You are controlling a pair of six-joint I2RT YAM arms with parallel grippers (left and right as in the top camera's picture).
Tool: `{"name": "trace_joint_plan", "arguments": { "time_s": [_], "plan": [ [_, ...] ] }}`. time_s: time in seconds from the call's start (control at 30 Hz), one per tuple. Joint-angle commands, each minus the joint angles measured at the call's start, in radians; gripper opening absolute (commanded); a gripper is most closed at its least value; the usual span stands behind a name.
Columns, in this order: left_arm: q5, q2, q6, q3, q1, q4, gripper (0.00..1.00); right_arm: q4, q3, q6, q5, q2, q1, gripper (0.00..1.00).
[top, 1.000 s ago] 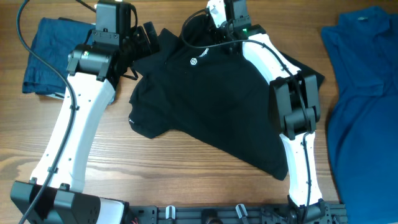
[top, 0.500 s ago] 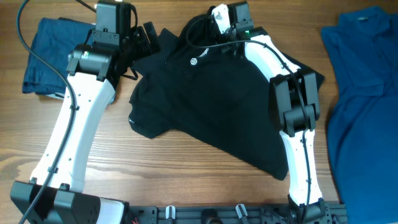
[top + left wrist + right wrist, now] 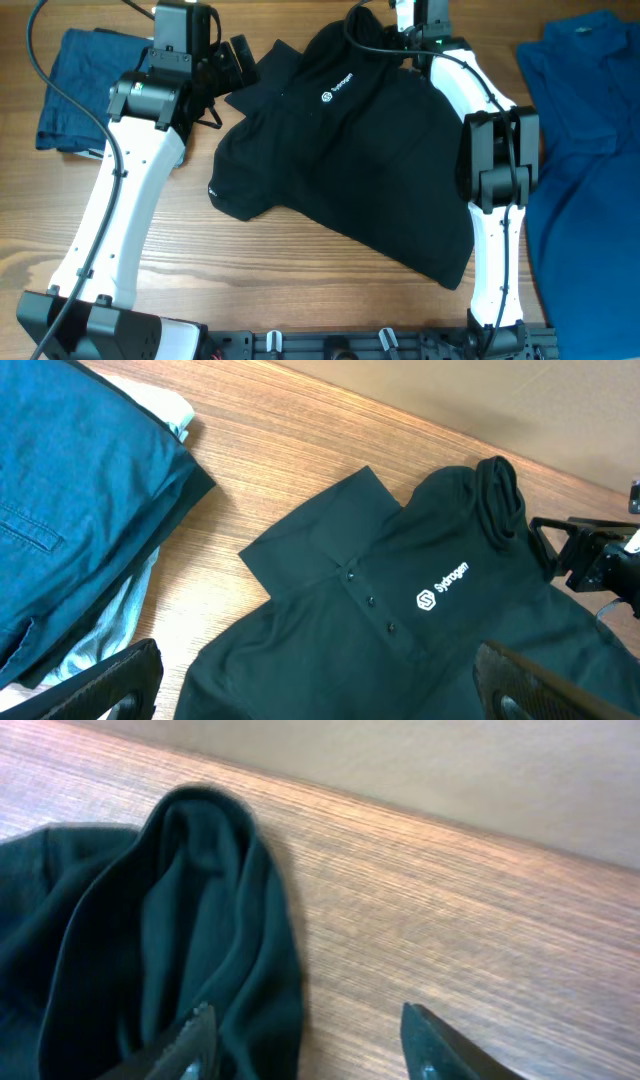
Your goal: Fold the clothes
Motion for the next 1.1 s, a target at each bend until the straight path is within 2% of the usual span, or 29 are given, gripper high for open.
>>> {"name": "trace_joint_plan", "arguments": {
  "time_s": [0.0,0.1,0.13,0.23,0.47,0.63,0.7,0.77,0.93,1.07],
  "plan": [
    [0.005,0.002,-0.002,-0.004,0.006,0.002,1.00,-0.019,0.040,0.005,-0.063,-0.065,0.005,0.57],
    [0.005,0.002,-0.002,-0.004,0.006,0.002,1.00,-0.106,0.045,-0.038,-0.174,-0.117,0.029,0.38],
    [0.005,0.002,-0.002,-0.004,0.006,0.002,1.00,-0.137,0.043,-0.087,-0.195,-0.114,0.042,0.36],
    [0.005,0.002,-0.002,-0.004,0.006,0.002,1.00,-0.189,0.028,-0.219,-0.195,-0.085,0.098,0.36],
    [0.005,0.002,-0.002,-0.004,0.006,0.002,1.00,-0.143,0.024,-0.311,-0.050,-0.005,0.126,0.37],
    [0.005,0.002,-0.002,-0.004,0.006,0.002,1.00,-0.116,0.023,-0.313,0.001,0.035,0.122,0.41],
    [0.005,0.002,-0.002,-0.004,0.006,0.002,1.00,-0.105,0.023,-0.313,0.003,0.037,0.122,0.36],
    [0.005,0.002,-0.002,-0.004,0.006,0.002,1.00,-0.063,0.023,-0.307,0.080,0.037,0.118,0.25],
    [0.005,0.002,-0.002,-0.004,0.006,0.002,1.00,-0.034,0.023,-0.294,0.127,0.040,0.091,0.20],
    [0.005,0.002,-0.002,-0.004,0.006,0.002,1.00,-0.008,0.023,-0.201,0.122,0.041,0.048,0.16]
  ]
}}
